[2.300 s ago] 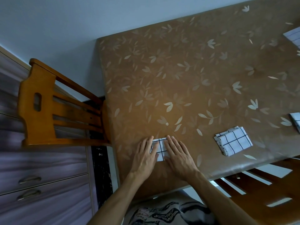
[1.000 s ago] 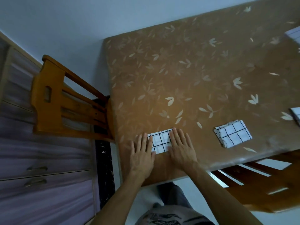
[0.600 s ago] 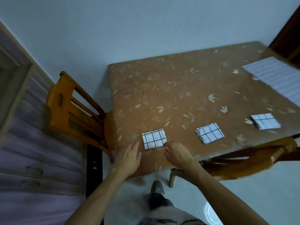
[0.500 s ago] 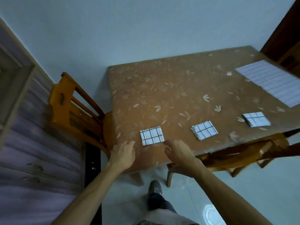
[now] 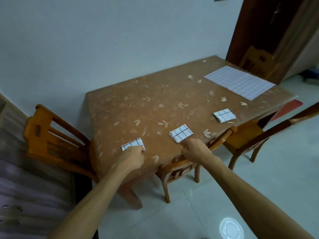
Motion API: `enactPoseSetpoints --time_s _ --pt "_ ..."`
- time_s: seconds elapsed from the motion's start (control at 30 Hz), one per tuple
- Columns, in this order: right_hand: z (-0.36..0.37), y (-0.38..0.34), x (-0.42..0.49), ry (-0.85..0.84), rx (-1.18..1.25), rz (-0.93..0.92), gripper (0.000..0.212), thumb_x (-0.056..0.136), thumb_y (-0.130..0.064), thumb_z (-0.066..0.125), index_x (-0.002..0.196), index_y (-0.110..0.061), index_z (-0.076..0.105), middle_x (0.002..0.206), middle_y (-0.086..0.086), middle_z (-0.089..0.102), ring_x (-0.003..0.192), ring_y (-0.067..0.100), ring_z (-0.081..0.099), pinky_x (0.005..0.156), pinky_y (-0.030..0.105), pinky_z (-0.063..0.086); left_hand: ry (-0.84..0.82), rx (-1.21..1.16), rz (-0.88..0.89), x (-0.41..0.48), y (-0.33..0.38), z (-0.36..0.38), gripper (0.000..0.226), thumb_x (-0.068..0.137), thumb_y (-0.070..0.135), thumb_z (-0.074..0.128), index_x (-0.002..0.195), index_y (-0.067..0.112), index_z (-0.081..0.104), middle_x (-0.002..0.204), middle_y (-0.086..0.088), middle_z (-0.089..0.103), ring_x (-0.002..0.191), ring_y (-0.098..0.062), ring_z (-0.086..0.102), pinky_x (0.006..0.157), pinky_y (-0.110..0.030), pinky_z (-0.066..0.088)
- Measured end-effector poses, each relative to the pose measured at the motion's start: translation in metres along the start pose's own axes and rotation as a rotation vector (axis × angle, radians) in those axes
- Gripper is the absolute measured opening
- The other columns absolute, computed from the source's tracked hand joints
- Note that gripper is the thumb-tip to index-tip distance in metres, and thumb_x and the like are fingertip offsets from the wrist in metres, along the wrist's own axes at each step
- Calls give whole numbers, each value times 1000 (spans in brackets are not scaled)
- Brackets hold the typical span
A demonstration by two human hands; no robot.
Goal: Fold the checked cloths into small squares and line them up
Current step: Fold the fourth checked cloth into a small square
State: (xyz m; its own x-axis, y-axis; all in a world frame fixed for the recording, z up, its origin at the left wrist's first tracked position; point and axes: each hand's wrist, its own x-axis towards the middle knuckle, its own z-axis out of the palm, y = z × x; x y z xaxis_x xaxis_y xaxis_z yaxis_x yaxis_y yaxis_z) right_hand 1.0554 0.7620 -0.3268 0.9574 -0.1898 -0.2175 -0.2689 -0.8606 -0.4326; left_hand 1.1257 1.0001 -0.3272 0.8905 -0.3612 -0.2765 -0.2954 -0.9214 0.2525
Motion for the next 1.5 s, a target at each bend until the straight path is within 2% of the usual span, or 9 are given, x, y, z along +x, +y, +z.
enactPoseSetpoints --time_s 0.17,0.37,0.53,0.73,0.9,1.07,1.27,1.4,1.5 --pt "-54 67 -21 87 37 17 37 92 -15 46 125 -11 62 114 7 68 96 19 65 81 30 57 8 18 75 15 96 0 35 101 20 39 125 28 63 129 -5 63 104 -27 63 78 -31 48" --pt "-126 180 -49 166 69 75 24 94 -20 49 108 -15 68 103 -1 69 90 18 65 81 33 57 -36 14 156 24 228 22 37 98 20 38 122 30 64 130 -5 63 113 -27 59 92 -36 50" --pt "-175 252 -71 200 94 141 31 91 -25 46 111 -19 69 106 0 70 90 19 65 81 34 57 -57 38 204 34 321 37 32 100 25 39 122 30 62 120 -3 67 101 -25 64 83 -36 55" --pt "-219 318 -82 235 151 178 30 93 -21 47 113 -12 66 103 3 66 93 23 64 80 32 54 -73 78 278 64 410 49 32 99 23 43 124 29 63 123 -4 66 105 -26 62 84 -34 52" --pt "-242 381 -48 238 144 222 27 91 -17 46 108 -10 66 100 5 69 85 20 65 76 33 58 -93 65 324 114 475 59 34 96 22 41 120 27 65 117 -3 67 96 -23 64 80 -33 53" --pt "-271 451 -4 231 153 255 26 90 -18 49 109 -15 67 95 -3 65 86 15 64 77 31 58 -114 30 341 178 544 71 32 91 27 41 110 35 66 111 3 71 98 -22 63 87 -31 49" --pt "-314 524 45 199 147 325 26 89 -21 49 110 -19 65 99 -2 68 82 14 66 74 32 61 -207 3 397 250 629 73 32 97 22 45 120 21 66 123 -3 67 106 -23 63 89 -35 55" --pt "-335 567 74 203 149 349 21 89 -23 50 102 -18 66 93 0 70 77 13 67 71 34 61 -261 10 424 288 677 82 28 98 26 48 120 23 65 122 0 66 101 -17 64 85 -32 55" --pt "-353 597 93 216 166 351 23 90 -18 51 106 -14 67 95 4 71 81 18 68 74 36 61 -271 21 432 314 710 89 27 98 28 51 120 24 64 124 0 64 103 -18 63 90 -35 55"
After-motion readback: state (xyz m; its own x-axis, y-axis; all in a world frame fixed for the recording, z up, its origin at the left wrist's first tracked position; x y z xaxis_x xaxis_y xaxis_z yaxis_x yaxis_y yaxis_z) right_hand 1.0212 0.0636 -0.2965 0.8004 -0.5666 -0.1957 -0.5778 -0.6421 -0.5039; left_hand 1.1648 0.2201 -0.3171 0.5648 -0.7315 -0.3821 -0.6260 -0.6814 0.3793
